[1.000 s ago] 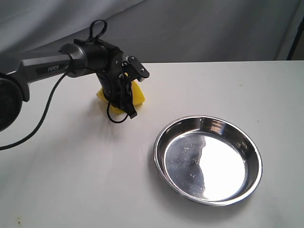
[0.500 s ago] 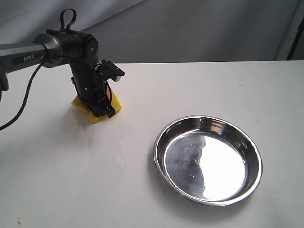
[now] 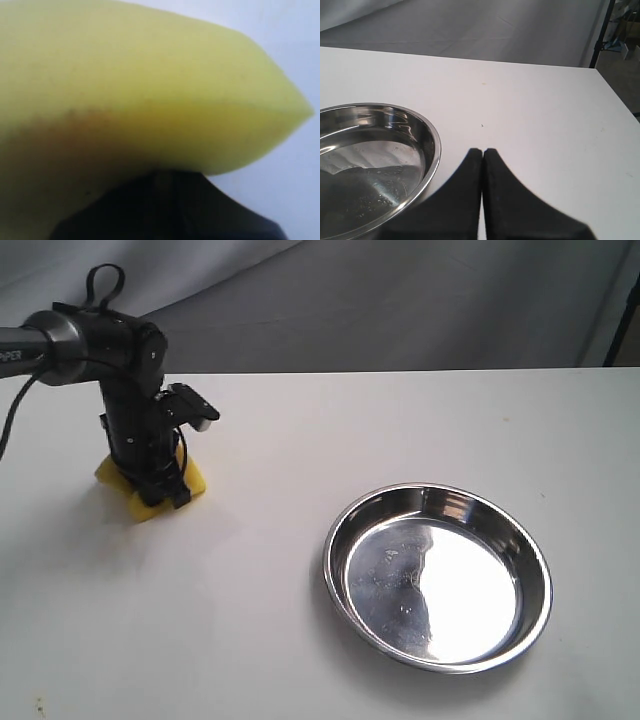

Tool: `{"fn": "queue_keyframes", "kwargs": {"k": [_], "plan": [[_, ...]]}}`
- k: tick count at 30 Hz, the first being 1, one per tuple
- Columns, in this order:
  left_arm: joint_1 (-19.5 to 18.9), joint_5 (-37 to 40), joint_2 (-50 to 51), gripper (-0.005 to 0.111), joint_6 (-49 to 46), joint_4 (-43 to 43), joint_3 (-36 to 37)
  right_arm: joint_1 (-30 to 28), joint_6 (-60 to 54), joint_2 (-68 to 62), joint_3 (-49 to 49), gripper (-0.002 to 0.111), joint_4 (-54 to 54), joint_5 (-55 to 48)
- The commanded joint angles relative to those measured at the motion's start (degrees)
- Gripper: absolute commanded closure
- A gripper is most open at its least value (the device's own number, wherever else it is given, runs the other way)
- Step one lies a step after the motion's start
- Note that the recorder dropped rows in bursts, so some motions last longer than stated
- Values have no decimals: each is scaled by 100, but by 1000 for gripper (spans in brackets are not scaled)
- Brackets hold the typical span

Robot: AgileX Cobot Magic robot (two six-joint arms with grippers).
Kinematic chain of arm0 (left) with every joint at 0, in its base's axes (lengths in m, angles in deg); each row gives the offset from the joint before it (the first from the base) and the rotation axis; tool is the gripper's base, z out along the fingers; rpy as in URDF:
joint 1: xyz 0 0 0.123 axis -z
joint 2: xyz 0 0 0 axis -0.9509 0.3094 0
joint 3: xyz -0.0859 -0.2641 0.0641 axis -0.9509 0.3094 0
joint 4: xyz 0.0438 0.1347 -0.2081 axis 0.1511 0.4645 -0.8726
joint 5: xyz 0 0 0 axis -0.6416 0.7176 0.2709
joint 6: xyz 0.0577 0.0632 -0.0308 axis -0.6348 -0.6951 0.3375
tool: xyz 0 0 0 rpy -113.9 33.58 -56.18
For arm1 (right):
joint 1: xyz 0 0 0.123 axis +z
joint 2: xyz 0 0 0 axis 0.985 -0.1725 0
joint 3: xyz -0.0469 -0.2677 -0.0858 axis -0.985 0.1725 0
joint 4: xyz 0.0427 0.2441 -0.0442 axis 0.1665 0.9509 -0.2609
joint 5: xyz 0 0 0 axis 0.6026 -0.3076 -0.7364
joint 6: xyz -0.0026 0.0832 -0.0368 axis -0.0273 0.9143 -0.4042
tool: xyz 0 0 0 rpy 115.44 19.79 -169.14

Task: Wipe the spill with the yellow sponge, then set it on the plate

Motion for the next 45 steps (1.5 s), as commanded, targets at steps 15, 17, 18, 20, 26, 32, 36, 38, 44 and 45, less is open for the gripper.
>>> {"fn": "queue_keyframes", "kwargs": {"k": [15,17,18,20,26,32,36,38,44,45], "plan": [[-733,786,-1022,107,569,953,3129,7,-19,38,21,108,23,5],[-733,786,-1202,107,698,991,3268,7,-19,38,21,108,23,5],[-733,786,-1320,107,733,991,3347,7,-19,38,21,108,23,5],[-733,786,-1580,107,733,883,3427,7,-19,38,21,108,23,5],[-733,786,-2555,107,672,442,3750,7,-19,38,21,108,23,5],[-674,489,-2309,107,-19,-991,3816,7,-19,38,21,108,23,5],[-39,-275,-2017,107,-130,-927,3816,7,-19,38,21,108,23,5],[307,-1006,-1931,107,-130,-771,3805,7,-19,38,21,108,23,5],[631,-2343,-1931,107,-53,-984,3430,7,-19,38,21,108,23,5],[631,-2399,-1931,107,-53,-1040,3349,7,-19,38,21,108,23,5]]}}
